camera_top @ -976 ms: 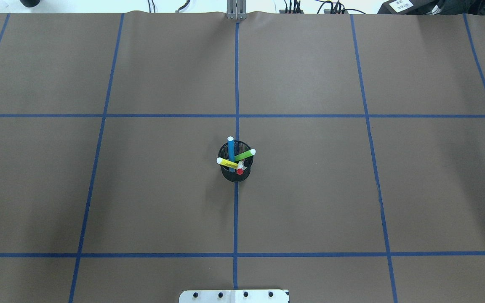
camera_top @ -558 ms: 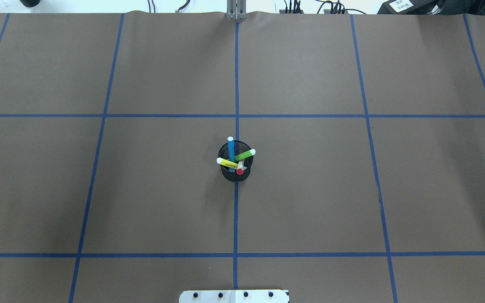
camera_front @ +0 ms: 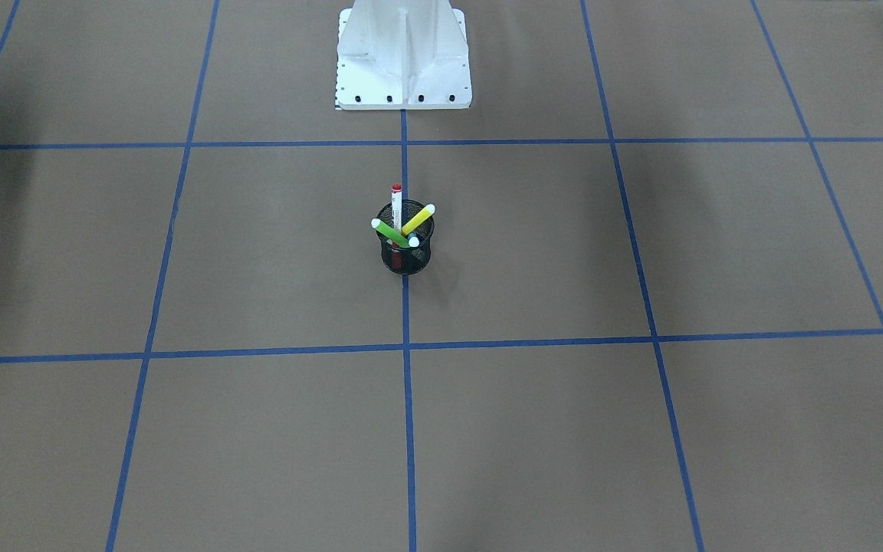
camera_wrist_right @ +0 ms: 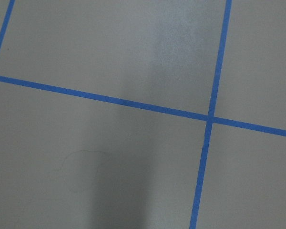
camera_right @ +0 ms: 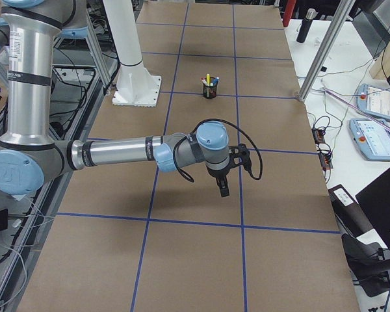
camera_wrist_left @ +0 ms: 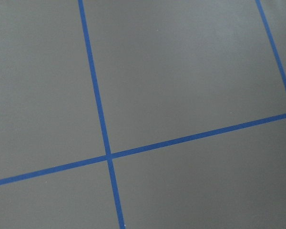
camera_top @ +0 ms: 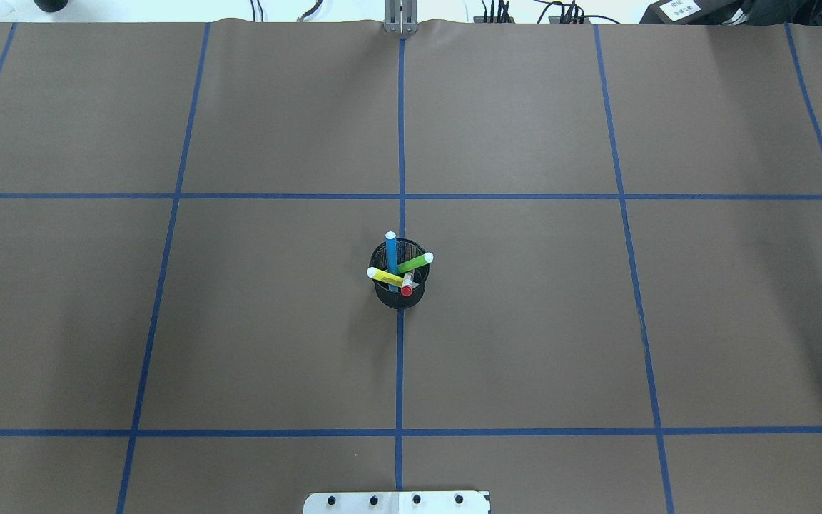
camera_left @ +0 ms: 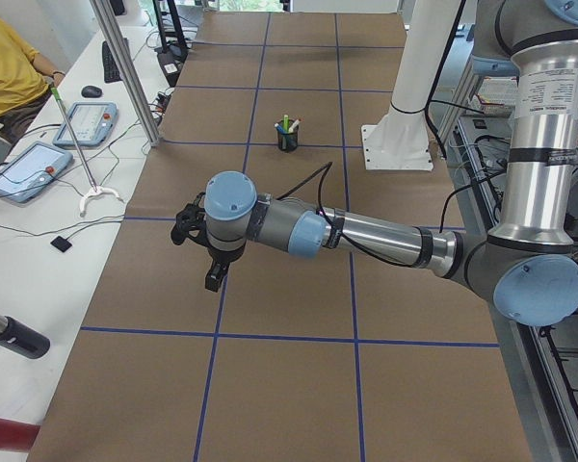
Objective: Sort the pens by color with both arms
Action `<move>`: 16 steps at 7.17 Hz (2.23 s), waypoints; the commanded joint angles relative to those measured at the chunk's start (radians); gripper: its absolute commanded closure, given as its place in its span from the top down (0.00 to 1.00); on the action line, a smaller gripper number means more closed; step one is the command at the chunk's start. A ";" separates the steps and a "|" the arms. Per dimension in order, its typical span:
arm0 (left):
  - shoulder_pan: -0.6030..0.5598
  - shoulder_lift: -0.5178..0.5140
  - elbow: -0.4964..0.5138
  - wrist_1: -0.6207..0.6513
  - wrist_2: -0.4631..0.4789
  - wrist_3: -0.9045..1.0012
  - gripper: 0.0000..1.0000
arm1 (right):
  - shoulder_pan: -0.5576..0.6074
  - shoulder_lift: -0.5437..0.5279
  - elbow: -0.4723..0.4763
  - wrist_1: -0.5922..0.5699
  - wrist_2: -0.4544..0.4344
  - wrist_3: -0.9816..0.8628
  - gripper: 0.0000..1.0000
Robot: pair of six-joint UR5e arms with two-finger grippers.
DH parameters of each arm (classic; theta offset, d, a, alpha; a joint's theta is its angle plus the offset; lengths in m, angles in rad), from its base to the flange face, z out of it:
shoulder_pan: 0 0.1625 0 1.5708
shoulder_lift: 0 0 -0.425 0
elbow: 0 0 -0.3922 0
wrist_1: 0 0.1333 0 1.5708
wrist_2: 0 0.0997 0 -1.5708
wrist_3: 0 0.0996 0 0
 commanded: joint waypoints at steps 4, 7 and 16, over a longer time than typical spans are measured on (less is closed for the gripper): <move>0.156 -0.156 -0.011 -0.076 -0.016 -0.341 1.00 | -0.275 0.318 0.012 0.065 -0.009 0.570 0.99; 0.302 -0.239 -0.003 -0.065 -0.012 -0.516 1.00 | -0.463 0.530 0.018 -0.054 -0.164 0.856 0.99; 0.435 -0.272 0.003 -0.072 0.103 -0.598 1.00 | -0.787 1.159 -0.451 -0.460 -0.250 0.873 0.91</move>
